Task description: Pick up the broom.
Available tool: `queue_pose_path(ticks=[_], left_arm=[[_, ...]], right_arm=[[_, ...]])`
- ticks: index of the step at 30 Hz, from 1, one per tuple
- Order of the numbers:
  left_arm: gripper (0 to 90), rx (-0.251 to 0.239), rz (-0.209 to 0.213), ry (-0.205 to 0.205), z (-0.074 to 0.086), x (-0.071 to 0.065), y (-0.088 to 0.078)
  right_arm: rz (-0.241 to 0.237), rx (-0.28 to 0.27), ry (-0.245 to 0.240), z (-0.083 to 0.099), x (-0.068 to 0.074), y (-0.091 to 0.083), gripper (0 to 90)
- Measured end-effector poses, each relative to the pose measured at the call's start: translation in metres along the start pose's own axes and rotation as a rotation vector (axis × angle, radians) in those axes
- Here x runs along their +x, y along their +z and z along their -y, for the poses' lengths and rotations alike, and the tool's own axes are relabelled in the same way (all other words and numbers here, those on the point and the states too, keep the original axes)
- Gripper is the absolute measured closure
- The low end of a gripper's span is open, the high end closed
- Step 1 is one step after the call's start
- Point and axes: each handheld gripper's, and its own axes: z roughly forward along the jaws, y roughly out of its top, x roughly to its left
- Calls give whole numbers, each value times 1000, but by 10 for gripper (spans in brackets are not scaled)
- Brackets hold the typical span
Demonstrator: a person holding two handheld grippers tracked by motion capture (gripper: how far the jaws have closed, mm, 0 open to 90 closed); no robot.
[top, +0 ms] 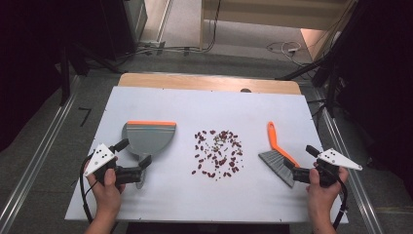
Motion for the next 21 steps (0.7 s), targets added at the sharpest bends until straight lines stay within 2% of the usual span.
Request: queue_pose_path(ticks=[13, 18, 21], left_arm=[[0, 8, 7, 6, 0, -3, 1], [0, 11, 1, 15, 1, -5, 2], [0, 15, -8, 20, 1, -5, 3]], right_arm=[[-15, -22, 2, -10, 4, -5, 0], [-28, -42, 4, -23, 6, -7, 0], [-23, -43, -16, -34, 8, -6, 0]])
